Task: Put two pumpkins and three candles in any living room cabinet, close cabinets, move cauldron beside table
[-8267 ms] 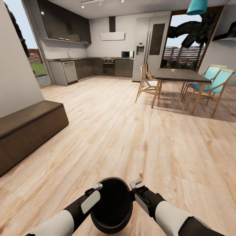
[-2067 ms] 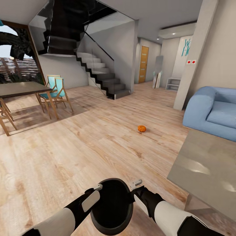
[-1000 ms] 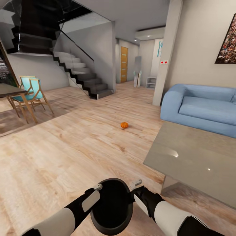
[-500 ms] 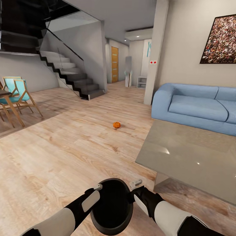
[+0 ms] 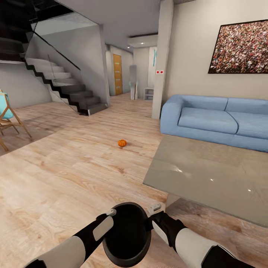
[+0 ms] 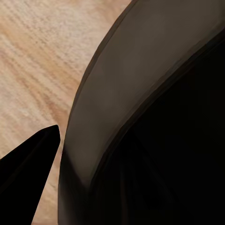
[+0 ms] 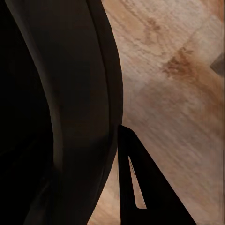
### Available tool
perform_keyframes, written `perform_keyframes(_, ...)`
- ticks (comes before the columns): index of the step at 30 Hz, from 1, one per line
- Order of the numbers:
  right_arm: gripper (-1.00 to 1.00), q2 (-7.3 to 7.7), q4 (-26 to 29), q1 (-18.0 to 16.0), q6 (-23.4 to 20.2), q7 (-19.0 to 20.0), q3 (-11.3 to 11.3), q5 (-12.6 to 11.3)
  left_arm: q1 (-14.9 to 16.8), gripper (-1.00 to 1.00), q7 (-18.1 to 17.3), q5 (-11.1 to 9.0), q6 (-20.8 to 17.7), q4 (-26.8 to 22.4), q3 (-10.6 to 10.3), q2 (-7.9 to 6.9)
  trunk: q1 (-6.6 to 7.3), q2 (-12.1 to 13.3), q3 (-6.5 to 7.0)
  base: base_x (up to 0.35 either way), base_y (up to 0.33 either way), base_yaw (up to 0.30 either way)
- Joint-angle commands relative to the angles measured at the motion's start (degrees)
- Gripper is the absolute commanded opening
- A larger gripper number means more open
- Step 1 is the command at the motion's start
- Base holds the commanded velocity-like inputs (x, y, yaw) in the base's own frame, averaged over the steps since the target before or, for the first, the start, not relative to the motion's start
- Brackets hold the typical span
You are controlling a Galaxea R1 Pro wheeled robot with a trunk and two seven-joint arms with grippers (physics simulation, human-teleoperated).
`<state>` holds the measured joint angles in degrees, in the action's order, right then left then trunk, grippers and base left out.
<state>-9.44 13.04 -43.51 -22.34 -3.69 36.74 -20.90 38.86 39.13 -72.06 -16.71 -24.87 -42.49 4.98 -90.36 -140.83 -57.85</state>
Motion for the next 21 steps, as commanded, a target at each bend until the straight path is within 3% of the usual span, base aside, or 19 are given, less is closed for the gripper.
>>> perform_keyframes(1,-1.0,0.03,0.15,-0.08,0.2,-0.44,-3.0,2.09,-0.01,-1.0,2.19,1.4,-0.36,0.45,1.1,-0.06,0.0,0.0,0.05,0.0,0.0,-0.269)
perform_keyframes(21,-1.0,0.03,0.15,-0.08,0.23,-0.44,-3.03,2.09,-0.01,-1.0,2.18,1.4,-0.38,0.44,1.13,-0.06,0.0,0.0,0.81,0.0,0.0,-0.27)
